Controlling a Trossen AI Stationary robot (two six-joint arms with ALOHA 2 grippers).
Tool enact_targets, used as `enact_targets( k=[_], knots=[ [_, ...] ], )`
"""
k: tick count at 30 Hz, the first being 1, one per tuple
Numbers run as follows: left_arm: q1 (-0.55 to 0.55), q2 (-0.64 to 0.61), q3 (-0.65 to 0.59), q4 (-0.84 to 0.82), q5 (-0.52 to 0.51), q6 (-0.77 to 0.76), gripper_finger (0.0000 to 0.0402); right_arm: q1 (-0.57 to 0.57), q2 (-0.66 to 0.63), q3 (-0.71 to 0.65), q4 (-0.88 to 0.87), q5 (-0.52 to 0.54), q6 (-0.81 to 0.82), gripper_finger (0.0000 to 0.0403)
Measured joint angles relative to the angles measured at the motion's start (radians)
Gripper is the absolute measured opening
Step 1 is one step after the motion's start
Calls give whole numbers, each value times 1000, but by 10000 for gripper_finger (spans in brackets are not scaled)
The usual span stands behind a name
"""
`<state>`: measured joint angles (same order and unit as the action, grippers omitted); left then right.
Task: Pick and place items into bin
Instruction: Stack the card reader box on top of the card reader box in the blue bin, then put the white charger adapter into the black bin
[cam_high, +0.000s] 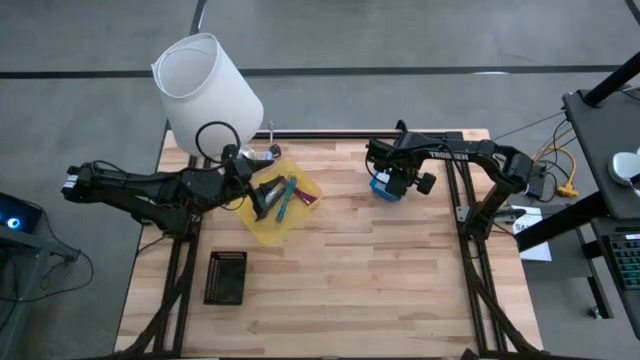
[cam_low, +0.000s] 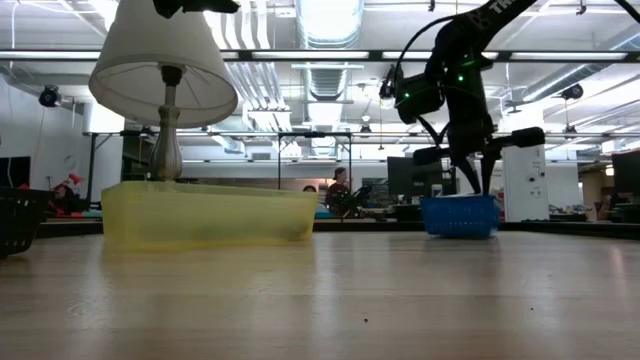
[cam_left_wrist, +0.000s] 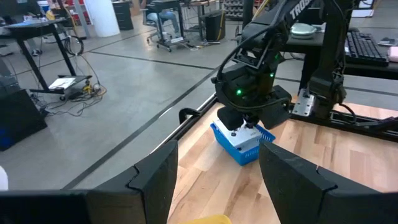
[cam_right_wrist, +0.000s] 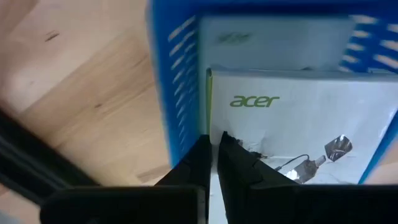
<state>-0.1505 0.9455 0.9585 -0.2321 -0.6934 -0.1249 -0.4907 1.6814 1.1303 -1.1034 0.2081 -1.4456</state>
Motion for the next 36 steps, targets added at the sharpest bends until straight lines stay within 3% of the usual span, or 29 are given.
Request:
enact_targets(
  k=[7,18,27,36],
  knots=[
    [0,0,0,0,-4,0,207,0,0,-14,10,-7,14,27],
    [0,3,-2,-1,-15,0,207,0,-6,39,10,-7,246,100],
    [0,3,-2,-1,-16,1,207,2,-6,55,-23,-31,242,159],
    [0,3,-2,-1,-15,0,207,1,-6,57,-19,-33,336,189]
  ],
)
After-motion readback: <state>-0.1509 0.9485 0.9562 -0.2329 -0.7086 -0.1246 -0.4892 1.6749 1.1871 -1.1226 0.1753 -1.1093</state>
